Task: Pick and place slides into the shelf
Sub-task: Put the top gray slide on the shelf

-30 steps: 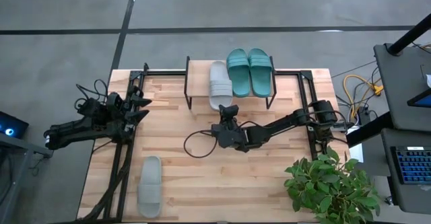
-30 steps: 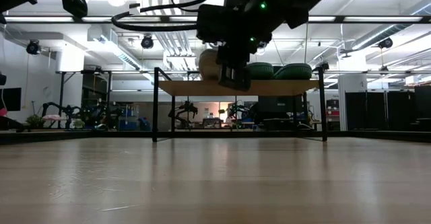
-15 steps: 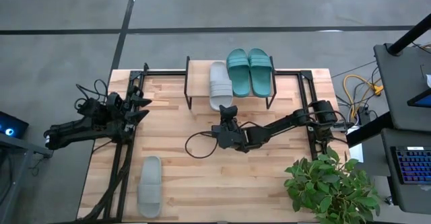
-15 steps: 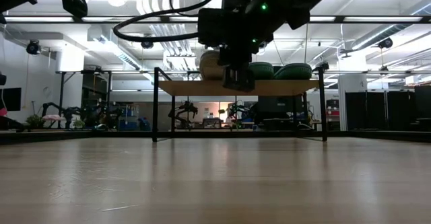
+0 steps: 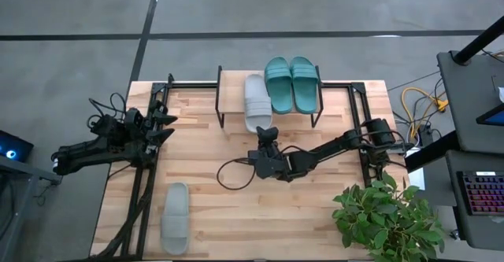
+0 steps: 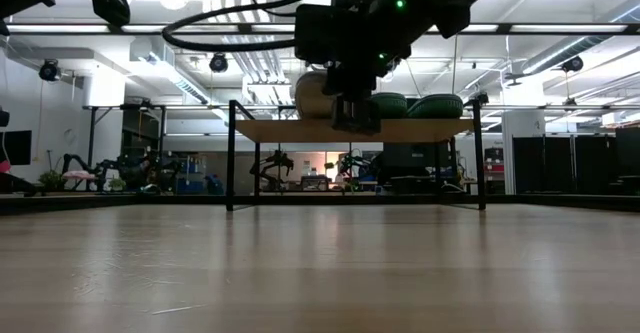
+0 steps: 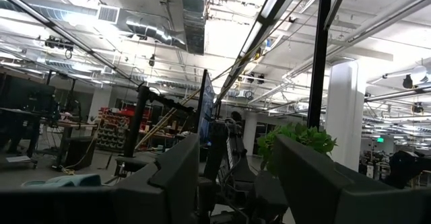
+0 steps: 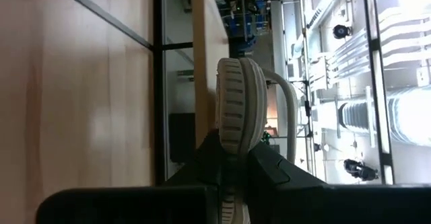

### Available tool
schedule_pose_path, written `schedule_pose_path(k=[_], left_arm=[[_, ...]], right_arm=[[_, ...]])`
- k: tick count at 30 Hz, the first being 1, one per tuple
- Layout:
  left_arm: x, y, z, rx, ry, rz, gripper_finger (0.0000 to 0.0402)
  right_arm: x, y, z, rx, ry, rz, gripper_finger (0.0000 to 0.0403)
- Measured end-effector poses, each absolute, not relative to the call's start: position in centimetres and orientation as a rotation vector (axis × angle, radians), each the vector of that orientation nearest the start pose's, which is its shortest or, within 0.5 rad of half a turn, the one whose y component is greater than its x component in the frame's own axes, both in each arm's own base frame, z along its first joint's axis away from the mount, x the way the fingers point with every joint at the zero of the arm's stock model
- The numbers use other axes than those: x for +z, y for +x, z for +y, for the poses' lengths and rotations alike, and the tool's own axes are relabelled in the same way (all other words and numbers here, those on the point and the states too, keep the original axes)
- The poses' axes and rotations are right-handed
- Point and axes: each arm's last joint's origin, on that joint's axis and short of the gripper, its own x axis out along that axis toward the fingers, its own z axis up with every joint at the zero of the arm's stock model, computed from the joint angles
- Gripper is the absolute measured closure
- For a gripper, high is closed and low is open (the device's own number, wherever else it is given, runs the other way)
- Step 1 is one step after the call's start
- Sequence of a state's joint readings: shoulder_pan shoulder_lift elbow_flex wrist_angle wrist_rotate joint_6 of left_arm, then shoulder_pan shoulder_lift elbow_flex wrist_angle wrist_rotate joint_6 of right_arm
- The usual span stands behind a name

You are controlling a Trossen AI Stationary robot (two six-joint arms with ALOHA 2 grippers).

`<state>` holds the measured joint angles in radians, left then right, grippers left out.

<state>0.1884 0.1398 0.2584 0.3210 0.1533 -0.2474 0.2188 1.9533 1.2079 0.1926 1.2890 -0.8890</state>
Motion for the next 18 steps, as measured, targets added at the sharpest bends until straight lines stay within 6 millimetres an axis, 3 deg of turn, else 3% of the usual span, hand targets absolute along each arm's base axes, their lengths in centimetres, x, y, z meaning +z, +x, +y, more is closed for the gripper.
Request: schedule_pose_path(k=[18], left_arm=[[26.98,8.13,1.10,-0.019,-0.169,-0.434,0.0226]], right_arm=[[18.07,39.76,5.36,-0.797,-1.162,0.912,0.0380]])
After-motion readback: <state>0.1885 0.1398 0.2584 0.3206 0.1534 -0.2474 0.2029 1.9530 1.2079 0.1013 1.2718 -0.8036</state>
